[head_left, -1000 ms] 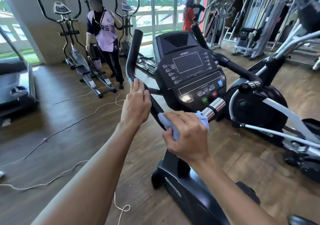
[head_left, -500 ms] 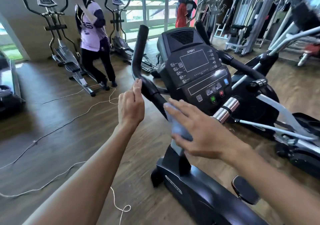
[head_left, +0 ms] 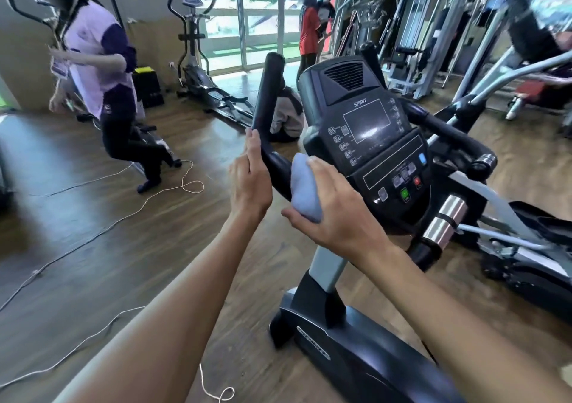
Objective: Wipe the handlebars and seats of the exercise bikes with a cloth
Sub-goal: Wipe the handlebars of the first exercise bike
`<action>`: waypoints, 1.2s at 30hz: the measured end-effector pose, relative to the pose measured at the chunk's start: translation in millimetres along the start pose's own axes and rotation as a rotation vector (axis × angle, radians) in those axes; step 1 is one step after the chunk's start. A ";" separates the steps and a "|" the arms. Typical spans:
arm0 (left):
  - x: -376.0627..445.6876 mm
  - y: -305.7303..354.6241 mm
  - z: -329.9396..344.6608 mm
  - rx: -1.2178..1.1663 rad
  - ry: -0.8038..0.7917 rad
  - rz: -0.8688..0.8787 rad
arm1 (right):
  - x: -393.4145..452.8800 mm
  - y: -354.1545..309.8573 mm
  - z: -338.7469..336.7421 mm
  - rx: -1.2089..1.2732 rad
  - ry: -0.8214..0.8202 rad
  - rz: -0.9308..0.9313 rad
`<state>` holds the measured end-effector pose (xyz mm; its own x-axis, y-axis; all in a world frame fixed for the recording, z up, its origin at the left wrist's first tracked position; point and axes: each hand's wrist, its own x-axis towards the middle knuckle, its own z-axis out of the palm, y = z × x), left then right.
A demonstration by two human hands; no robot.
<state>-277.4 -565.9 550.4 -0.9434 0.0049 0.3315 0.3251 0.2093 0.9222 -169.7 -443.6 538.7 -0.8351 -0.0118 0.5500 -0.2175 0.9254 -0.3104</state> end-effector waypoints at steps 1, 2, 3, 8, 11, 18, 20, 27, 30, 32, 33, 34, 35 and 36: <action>1.4 0.3 -0.8 -0.001 -0.003 0.010 | -6.0 0.4 -0.9 -0.022 0.010 -0.005; 3.9 -0.2 -1.2 -0.006 -0.008 0.015 | -6.5 -0.3 0.8 -0.061 0.034 -0.013; 5.8 -0.5 -0.6 -0.018 -0.008 0.024 | -0.8 -0.1 4.1 -0.096 0.059 -0.022; 31.2 -1.9 -5.4 -0.118 0.034 -0.079 | 61.5 -6.3 24.8 -0.051 0.056 -0.042; 60.5 11.2 -10.0 -0.032 -0.054 -0.043 | 71.3 -9.0 25.3 0.007 0.056 0.005; 87.4 14.7 -13.7 0.158 -0.198 0.081 | 38.2 -11.8 26.2 -0.211 0.145 -0.042; 96.9 12.8 -15.9 0.022 -0.277 -0.033 | 68.6 -18.3 31.6 -0.165 0.144 0.038; 102.1 8.6 -25.3 -0.238 -0.460 -0.155 | 77.7 -30.9 36.0 -0.225 0.099 0.083; 100.3 10.2 -26.6 -0.309 -0.522 -0.154 | 46.7 -27.3 36.9 -0.378 0.199 -0.062; 103.4 9.1 -29.1 -0.318 -0.565 -0.185 | 58.9 -24.0 37.5 -0.345 0.186 -0.032; 106.4 9.0 -29.8 -0.306 -0.561 -0.184 | 72.4 -25.3 39.6 -0.318 0.170 0.014; 107.7 9.8 -30.2 -0.307 -0.564 -0.170 | 88.6 -27.5 42.5 -0.285 0.139 0.059; 107.6 11.3 -30.5 -0.297 -0.567 -0.153 | 103.2 -30.8 44.8 -0.268 0.103 0.096; 106.0 13.9 -30.9 -0.279 -0.571 -0.143 | 113.9 -34.0 47.2 -0.273 0.084 0.122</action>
<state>-370.9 -592.6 604.4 -0.8397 0.5309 0.1144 0.1259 -0.0145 0.9919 -281.2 -494.3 575.4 -0.7998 0.1262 0.5868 0.0350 0.9858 -0.1643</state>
